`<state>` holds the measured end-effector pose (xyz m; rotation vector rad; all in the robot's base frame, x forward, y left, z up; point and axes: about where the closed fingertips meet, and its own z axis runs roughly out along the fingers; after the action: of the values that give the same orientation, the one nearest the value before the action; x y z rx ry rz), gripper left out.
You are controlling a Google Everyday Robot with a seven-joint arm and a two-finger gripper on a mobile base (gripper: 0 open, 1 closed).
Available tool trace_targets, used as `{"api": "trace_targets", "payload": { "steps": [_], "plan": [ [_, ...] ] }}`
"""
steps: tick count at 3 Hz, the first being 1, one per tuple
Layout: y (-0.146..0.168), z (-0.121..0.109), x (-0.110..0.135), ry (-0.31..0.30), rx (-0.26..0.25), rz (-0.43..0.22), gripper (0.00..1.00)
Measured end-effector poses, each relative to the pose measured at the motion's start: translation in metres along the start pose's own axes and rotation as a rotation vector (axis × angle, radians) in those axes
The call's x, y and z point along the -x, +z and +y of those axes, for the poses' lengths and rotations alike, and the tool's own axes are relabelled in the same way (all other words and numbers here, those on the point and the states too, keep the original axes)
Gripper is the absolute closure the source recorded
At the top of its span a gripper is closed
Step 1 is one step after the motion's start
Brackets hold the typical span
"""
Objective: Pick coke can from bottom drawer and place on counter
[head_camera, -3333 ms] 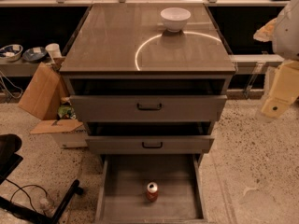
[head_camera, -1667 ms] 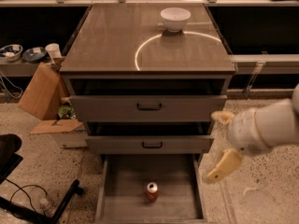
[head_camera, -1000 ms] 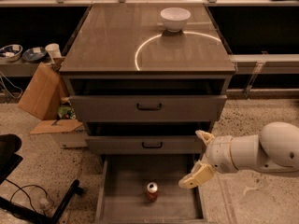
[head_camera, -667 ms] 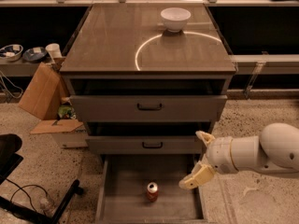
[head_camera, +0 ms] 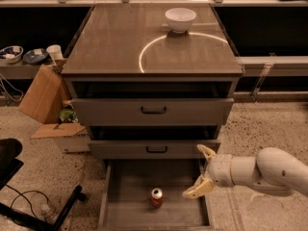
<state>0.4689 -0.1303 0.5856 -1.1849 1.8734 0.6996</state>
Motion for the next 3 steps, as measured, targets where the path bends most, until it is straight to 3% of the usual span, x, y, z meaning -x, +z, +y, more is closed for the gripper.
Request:
{"api": "trace_targets", "payload": {
  "steps": [1, 3],
  "plan": [
    [0.036, -0.030, -0.048, -0.077, -0.002, -0.046, 0.00],
    [0.093, -0.067, -0.136, -0.043, 0.035, -0.124, 0.00]
  ]
}}
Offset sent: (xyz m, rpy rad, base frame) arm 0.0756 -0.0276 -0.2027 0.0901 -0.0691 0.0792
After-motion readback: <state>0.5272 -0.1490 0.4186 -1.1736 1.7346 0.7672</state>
